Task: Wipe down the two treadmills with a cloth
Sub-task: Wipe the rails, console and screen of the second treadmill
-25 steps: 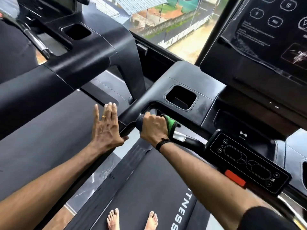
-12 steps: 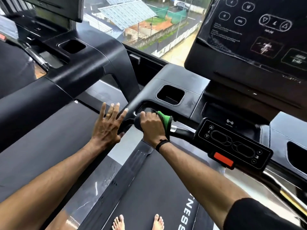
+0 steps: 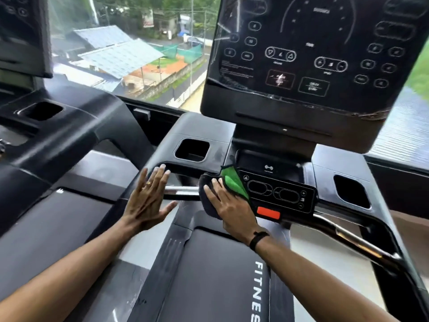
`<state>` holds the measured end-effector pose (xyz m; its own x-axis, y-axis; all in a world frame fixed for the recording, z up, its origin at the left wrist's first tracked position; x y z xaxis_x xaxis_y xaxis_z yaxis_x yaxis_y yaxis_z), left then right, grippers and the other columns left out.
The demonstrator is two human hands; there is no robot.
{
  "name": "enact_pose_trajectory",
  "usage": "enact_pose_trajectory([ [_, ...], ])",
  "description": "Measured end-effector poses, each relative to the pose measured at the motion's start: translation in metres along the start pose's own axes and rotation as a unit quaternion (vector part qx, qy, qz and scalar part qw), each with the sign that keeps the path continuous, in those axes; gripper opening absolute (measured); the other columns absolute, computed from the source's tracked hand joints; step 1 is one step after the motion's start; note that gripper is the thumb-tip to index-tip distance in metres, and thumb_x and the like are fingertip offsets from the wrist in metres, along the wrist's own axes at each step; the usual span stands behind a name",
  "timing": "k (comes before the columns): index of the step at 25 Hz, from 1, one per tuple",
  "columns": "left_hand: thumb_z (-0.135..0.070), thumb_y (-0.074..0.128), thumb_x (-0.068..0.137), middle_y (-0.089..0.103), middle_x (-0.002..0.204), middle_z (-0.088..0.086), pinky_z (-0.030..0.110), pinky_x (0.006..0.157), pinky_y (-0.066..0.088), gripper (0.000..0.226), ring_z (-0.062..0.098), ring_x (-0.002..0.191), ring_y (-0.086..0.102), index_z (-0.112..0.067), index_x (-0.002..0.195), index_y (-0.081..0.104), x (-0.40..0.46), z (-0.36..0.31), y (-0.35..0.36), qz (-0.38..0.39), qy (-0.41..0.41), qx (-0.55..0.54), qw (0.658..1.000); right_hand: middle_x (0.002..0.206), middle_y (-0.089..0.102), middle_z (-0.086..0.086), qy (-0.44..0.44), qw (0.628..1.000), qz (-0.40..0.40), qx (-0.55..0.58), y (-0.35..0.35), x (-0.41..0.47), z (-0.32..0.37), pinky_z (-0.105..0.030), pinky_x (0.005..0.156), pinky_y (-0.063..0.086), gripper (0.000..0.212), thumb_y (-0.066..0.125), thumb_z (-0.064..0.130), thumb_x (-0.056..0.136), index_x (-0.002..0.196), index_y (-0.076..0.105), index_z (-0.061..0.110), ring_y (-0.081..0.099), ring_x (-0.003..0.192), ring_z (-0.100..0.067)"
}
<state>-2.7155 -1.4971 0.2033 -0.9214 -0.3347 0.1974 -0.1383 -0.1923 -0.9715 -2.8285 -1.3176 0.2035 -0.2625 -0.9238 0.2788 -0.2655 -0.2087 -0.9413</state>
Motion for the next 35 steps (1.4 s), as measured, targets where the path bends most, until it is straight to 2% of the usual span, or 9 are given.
enact_pose_trajectory([
  [4,-0.063,0.032,0.094,0.025,0.161,0.019,0.053,0.123,0.006,0.086,0.027,0.15,0.024,0.001,0.151,0.03,0.035,-0.049,-0.017,-0.038,0.052,-0.066,0.996,0.165,0.017,-0.014,0.009,0.999,0.034,0.0,-0.007,-0.031,-0.026,-0.044,0.125,0.014,0.082,0.042,0.016,0.078,0.158,0.023,0.014,0.01,0.154,-0.029],
  [8,-0.064,0.024,0.097,0.024,0.161,0.018,0.052,0.124,0.001,0.085,0.028,0.15,0.024,0.001,0.151,0.031,0.053,-0.077,-0.023,-0.045,0.088,-0.085,0.992,0.164,0.022,-0.013,0.064,0.997,0.036,0.028,-0.022,-0.053,-0.066,-0.045,0.124,0.017,0.083,0.045,0.03,0.075,0.154,0.033,0.011,0.013,0.154,-0.026],
  [13,-0.064,0.025,0.096,0.026,0.161,0.017,0.05,0.123,-0.006,0.083,0.027,0.15,0.022,-0.002,0.15,0.031,0.068,-0.083,-0.026,-0.064,0.064,-0.151,0.984,0.161,0.03,-0.012,0.22,0.969,-0.058,0.093,-0.039,-0.107,-0.133,-0.049,0.122,0.022,0.074,0.052,0.016,0.076,0.149,0.043,0.008,0.02,0.152,-0.024],
  [17,-0.068,0.018,0.095,0.026,0.161,0.018,0.049,0.123,-0.01,0.086,0.024,0.151,0.022,-0.002,0.15,0.03,0.09,-0.092,-0.028,-0.082,0.053,-0.203,0.974,0.131,0.064,-0.014,0.488,0.82,-0.172,0.245,-0.049,-0.157,-0.204,-0.034,0.102,0.045,0.05,0.067,-0.003,0.084,0.132,0.06,0.007,0.058,0.124,-0.03],
  [20,-0.067,0.018,0.094,0.03,0.16,0.015,0.044,0.123,-0.01,0.082,0.022,0.151,0.023,-0.007,0.147,0.035,0.115,-0.107,-0.03,-0.08,0.055,-0.248,0.964,0.094,0.069,-0.008,0.579,0.725,-0.231,0.293,-0.06,-0.168,-0.247,-0.024,0.074,0.039,0.017,0.066,0.006,0.09,0.107,0.067,0.005,0.066,0.094,-0.029],
  [25,-0.07,0.016,0.089,0.043,0.151,0.003,0.036,0.124,0.002,0.08,0.016,0.142,0.036,-0.015,0.139,0.045,0.178,-0.134,-0.036,-0.061,0.04,-0.352,0.933,0.11,0.068,-0.011,0.622,0.556,-0.448,0.322,-0.074,-0.166,-0.333,-0.03,0.09,0.047,0.038,0.065,0.014,0.093,0.128,0.06,-0.001,0.064,0.111,-0.03],
  [27,-0.069,0.016,0.089,0.045,0.149,0.004,0.035,0.124,0.003,0.077,0.016,0.141,0.036,-0.017,0.137,0.046,0.2,-0.137,-0.034,-0.055,0.025,-0.348,0.935,0.136,0.06,-0.013,0.629,0.563,-0.443,0.302,-0.072,-0.157,-0.367,-0.031,0.108,0.04,0.057,0.064,0.016,0.094,0.146,0.045,0.004,0.056,0.127,-0.028],
  [32,-0.062,0.018,0.094,0.052,0.14,0.004,0.039,0.124,0.008,0.065,0.021,0.133,0.046,-0.018,0.127,0.053,0.218,-0.129,-0.022,-0.072,-0.032,-0.332,0.94,0.157,-0.007,-0.039,0.624,0.716,-0.18,0.255,-0.019,-0.063,-0.388,-0.048,0.123,0.002,0.084,0.058,0.018,0.096,0.151,0.003,-0.013,-0.006,0.149,-0.05],
  [35,-0.059,0.02,0.095,0.055,0.135,0.004,0.041,0.123,0.011,0.063,0.023,0.128,0.05,-0.016,0.124,0.057,0.22,-0.117,-0.018,-0.095,-0.047,-0.304,0.947,0.153,-0.014,-0.043,0.671,0.661,-0.143,0.302,-0.006,-0.021,-0.354,-0.044,0.121,0.002,0.09,0.057,0.018,0.094,0.149,-0.007,-0.016,-0.011,0.147,-0.051],
])
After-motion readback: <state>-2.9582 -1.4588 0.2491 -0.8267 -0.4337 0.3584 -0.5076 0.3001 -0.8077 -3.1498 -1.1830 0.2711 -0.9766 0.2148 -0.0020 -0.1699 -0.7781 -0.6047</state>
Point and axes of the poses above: each hand's wrist, its own x-axis towards the middle knuckle, its own y-axis out of the palm, z = x × y, the point moved 7 cm from there along x, towards the middle knuckle
